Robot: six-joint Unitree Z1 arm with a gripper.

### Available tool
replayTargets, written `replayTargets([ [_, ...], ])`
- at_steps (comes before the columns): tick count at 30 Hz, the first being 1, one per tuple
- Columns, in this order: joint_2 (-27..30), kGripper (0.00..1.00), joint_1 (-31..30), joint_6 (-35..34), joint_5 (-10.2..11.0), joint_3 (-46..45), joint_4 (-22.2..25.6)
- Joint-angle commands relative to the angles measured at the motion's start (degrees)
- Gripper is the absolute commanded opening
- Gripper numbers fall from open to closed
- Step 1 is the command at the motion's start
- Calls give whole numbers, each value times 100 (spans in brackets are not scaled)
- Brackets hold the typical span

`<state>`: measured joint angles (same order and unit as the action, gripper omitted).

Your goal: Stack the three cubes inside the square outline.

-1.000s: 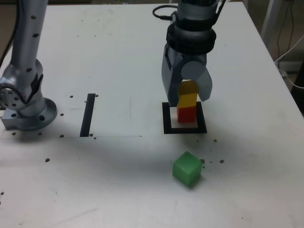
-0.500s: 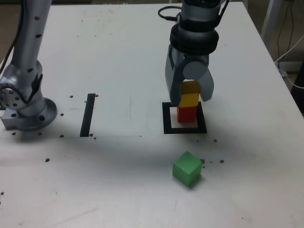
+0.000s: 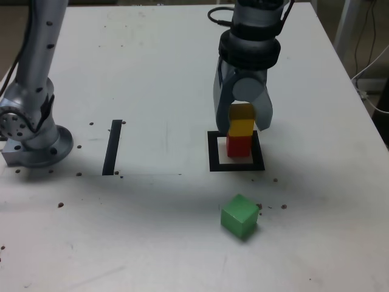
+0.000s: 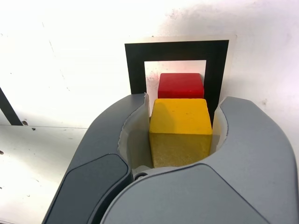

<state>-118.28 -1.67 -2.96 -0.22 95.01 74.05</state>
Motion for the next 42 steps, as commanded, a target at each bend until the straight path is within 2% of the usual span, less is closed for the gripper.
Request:
replayTargets([
  [1, -48, 28, 23, 6, -17, 23, -7],
  [12, -107, 28, 79, 6, -57, 48, -13],
  [19, -93, 34, 79, 6, -72, -2, 11],
  [30, -79, 35, 80, 6, -103, -39, 38],
  [42, -81, 63, 79, 6, -141, -37, -3],
])
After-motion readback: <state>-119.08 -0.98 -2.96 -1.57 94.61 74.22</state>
